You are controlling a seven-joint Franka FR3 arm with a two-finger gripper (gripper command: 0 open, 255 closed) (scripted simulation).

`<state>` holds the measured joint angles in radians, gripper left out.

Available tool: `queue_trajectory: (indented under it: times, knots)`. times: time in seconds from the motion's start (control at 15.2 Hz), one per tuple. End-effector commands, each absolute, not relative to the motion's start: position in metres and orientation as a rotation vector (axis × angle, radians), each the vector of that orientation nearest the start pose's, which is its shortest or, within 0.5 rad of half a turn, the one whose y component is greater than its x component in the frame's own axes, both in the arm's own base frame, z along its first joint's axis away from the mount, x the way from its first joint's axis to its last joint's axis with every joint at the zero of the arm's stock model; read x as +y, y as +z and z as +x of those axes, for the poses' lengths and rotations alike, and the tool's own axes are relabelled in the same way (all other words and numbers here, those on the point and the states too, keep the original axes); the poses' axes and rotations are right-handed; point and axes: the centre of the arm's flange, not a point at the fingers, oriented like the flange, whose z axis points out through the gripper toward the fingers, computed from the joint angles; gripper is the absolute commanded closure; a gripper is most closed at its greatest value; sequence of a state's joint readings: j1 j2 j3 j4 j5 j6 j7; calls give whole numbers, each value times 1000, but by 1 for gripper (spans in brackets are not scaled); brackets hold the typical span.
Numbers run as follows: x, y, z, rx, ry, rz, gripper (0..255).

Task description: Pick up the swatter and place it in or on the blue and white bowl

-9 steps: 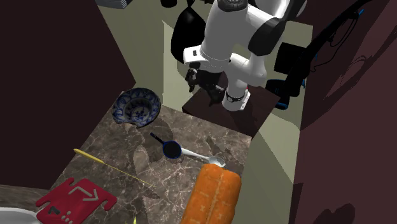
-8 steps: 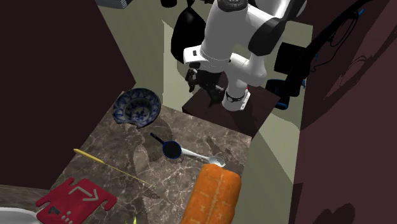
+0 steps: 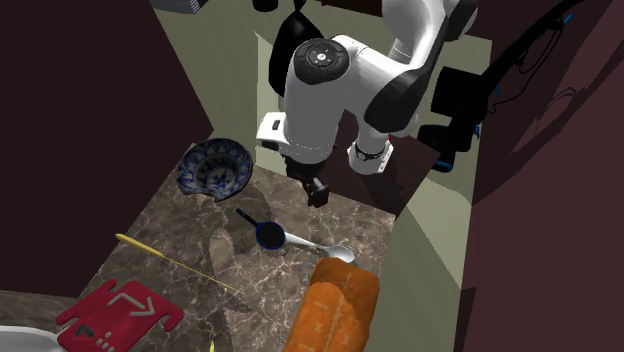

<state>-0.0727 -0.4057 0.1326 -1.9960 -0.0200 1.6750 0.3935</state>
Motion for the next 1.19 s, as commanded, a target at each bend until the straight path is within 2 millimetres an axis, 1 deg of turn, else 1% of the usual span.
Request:
queue_trajectory:
  times: [0.0,0.26,0.53,0.59,0.99,1.06,1.12]
  knots:
    - [33,620,466,703,-96,-3105,0]
    - [23,605,526,996,10,-3007,0]
    - [2,586,582,1275,116,-2878,0]
    - [0,584,588,1301,126,-2863,0]
    - [1,552,585,1301,126,-2863,0]
    - [1,544,585,1301,126,-2863,0]
    - [1,544,585,1301,126,-2863,0]
